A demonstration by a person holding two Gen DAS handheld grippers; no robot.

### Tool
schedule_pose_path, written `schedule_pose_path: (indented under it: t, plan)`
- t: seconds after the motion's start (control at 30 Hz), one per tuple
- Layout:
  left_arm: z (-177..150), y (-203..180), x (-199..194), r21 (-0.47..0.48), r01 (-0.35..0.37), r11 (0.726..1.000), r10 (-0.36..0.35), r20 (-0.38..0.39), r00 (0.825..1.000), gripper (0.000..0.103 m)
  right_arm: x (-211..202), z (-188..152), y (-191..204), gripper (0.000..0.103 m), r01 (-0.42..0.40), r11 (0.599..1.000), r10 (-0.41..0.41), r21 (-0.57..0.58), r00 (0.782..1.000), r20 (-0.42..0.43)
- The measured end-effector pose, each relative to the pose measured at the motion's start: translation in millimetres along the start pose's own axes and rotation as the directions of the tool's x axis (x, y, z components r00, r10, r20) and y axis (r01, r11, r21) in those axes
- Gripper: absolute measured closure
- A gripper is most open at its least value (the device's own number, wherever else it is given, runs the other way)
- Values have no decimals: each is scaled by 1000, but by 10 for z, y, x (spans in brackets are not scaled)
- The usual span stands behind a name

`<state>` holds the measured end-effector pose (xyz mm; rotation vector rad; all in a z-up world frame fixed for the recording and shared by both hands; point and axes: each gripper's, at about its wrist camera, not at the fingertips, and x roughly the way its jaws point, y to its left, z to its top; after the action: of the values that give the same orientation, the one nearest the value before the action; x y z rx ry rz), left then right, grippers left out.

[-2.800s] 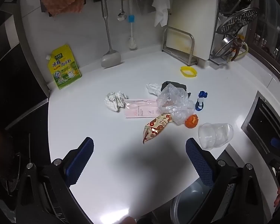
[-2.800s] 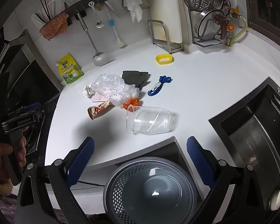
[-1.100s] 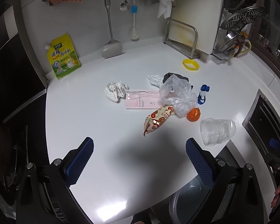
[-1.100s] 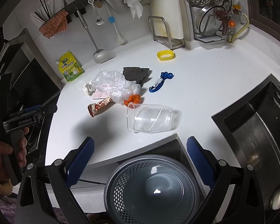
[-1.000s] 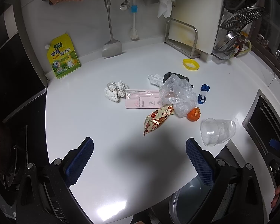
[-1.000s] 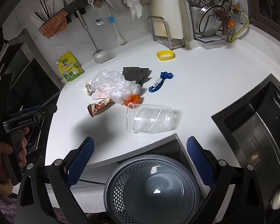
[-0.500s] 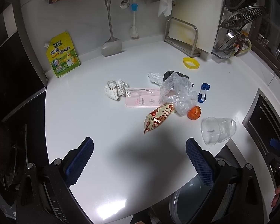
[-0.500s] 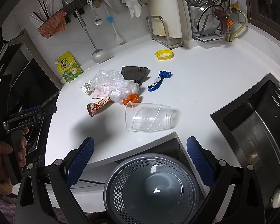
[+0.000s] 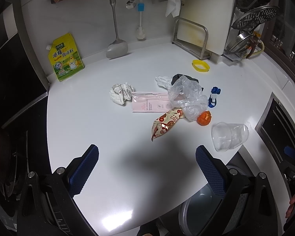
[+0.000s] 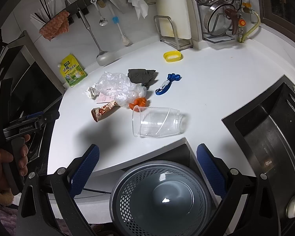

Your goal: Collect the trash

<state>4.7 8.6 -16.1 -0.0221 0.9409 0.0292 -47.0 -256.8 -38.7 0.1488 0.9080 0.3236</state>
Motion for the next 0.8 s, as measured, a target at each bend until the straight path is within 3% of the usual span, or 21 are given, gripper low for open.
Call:
schedule_pose_path:
  t: [0.63,0.8]
  plan:
    - [43,33,205,12,-3,1000,4,-32,999,6,260,97,-25,9,15,1000,-16,-27,999,-30]
    - [64,53,337,36,3,999,-1,-48,999,6,396,208,95,9,21,985,-27,-168,999,-29]
